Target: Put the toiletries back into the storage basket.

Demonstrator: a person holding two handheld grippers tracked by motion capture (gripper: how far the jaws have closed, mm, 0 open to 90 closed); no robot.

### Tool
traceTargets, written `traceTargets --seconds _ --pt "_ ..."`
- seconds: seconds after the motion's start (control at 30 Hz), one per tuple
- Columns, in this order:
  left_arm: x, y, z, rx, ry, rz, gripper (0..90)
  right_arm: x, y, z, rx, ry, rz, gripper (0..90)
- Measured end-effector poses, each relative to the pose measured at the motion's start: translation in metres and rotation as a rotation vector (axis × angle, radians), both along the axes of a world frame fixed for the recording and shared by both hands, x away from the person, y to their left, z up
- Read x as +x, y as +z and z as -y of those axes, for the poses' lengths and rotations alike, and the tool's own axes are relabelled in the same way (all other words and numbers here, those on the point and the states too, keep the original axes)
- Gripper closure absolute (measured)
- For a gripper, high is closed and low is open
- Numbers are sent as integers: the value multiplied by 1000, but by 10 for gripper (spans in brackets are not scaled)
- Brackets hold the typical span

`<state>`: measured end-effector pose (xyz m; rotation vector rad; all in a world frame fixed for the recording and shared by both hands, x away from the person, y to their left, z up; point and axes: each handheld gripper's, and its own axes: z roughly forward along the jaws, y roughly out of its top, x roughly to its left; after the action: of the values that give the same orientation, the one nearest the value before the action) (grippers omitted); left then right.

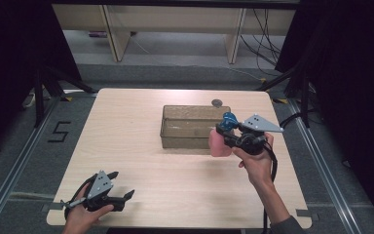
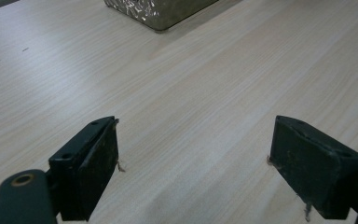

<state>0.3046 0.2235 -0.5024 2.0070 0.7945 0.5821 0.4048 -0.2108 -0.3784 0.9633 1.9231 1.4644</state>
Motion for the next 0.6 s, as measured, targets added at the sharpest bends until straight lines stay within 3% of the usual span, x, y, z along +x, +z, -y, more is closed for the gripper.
traceTargets --seconds 0.1,0.13,0.17,0.2,0.23,0.27,0.33,0.5,0.53,0.57,0.6 --pt "-1 0 0 -9 9 -5 149 3 3 -2 13 6 -32 535" --pt "-1 0 0 -9 9 -5 149 3 3 -2 13 6 -32 535" --pt "-1 0 0 -10 9 -6 149 5 3 -2 9 -4 0 535" --pt "0 0 0 1 0 1 149 6 4 -1 -2 -9 -17 535" --pt "0 0 0 -1 1 -1 149 6 4 -2 19 -7 -37 535" --pt "0 0 0 -2 1 -3 149 8 4 -1 7 -10 -18 535" --pt "0 0 0 -2 0 0 149 10 4 -3 23 -3 -38 535" --pt "0 0 0 -7 4 -4 149 17 8 -3 -1 -17 -19 535" --pt "0 1 0 3 2 -1 149 18 9 -5 15 -13 -33 535" --pt "0 1 0 2 2 -2 149 20 9 -3 2 -19 -7 535" --pt "0 0 0 -5 -1 -1 149 21 11 -4 14 -21 -32 535"
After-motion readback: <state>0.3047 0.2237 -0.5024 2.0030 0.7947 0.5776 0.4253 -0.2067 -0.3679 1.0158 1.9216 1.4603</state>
